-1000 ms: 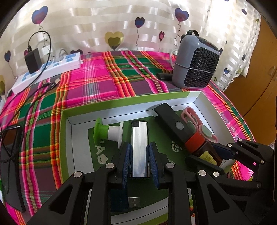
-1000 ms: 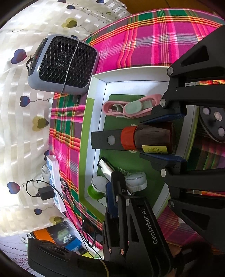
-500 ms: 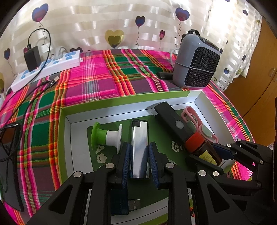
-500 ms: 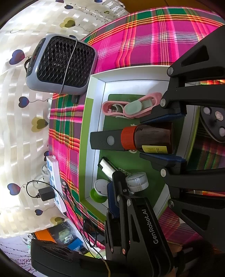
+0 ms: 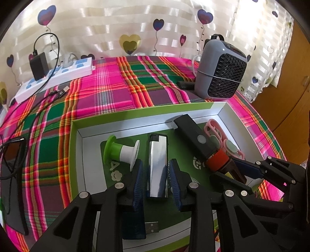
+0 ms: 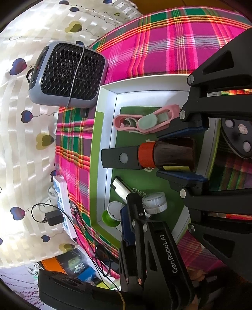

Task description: Organize rigid objects

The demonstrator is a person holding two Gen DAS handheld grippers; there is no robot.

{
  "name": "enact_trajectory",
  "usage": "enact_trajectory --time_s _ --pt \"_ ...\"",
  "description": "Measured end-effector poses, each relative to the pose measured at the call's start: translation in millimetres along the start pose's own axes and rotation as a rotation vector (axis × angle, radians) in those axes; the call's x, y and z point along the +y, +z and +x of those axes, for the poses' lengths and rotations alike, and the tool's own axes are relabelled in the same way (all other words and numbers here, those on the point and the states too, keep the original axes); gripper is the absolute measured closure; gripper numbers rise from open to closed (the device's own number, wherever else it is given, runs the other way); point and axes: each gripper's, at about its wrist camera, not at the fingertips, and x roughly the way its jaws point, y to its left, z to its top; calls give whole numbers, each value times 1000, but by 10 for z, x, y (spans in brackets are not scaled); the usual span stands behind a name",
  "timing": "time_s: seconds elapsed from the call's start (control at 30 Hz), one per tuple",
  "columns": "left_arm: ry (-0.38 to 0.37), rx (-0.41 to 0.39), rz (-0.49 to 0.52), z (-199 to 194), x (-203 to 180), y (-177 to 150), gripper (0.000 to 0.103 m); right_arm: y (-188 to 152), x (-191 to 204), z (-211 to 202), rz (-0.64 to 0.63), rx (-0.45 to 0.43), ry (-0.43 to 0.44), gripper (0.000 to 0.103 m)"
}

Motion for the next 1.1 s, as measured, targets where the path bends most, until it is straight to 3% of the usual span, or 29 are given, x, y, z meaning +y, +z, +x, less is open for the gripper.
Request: enact_trajectory --time_s 0.47,1.1 --pt "5 -12 5 -75 -17 -24 72 -16 9 -73 11 -25 -13 64" --pt "17 -37 -4 -209 -13 -102 72 -47 18 -177 20 -53 -14 64"
